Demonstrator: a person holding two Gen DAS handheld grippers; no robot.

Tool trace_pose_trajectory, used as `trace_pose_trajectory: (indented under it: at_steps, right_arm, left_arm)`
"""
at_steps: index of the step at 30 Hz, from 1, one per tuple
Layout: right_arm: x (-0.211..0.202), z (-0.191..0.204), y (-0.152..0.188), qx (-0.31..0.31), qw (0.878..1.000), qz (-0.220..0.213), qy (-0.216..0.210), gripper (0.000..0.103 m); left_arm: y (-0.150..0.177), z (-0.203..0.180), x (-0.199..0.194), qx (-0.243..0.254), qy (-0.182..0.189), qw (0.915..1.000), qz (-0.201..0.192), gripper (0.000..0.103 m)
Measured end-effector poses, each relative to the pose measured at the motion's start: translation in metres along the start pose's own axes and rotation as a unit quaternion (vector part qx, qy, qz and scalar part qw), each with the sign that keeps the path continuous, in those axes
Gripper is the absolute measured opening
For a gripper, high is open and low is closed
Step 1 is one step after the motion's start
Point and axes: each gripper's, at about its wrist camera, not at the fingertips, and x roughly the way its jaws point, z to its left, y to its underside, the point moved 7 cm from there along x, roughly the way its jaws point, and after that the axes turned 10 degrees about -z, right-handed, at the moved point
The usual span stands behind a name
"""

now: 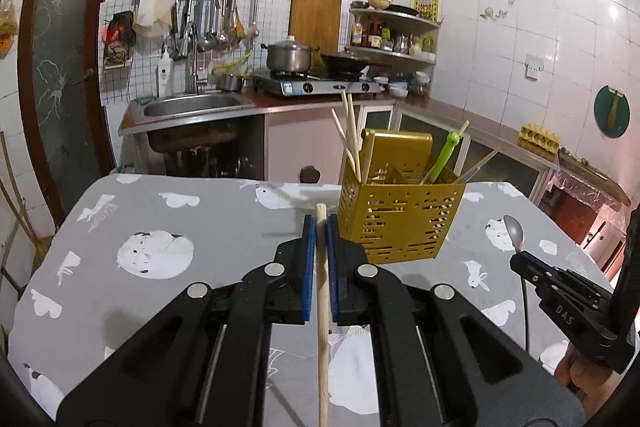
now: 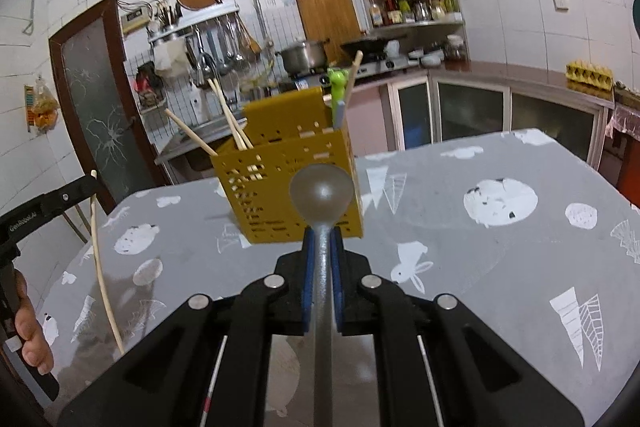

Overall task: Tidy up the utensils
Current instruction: 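Lift the spoon and chopstick and lower both into the yellow holder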

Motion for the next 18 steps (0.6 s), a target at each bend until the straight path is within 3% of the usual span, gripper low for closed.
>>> trace_pose_trajectory:
  at_steps: [18]
  right_arm:
    - [-0.004,0.016,-0.066,-0.008,0.997,-0.076,-0.024,0.008]
  left_arm:
    - [-0.079,-0.010,-0.018,-0.007,0.017,0.9974,-0.070,0.004]
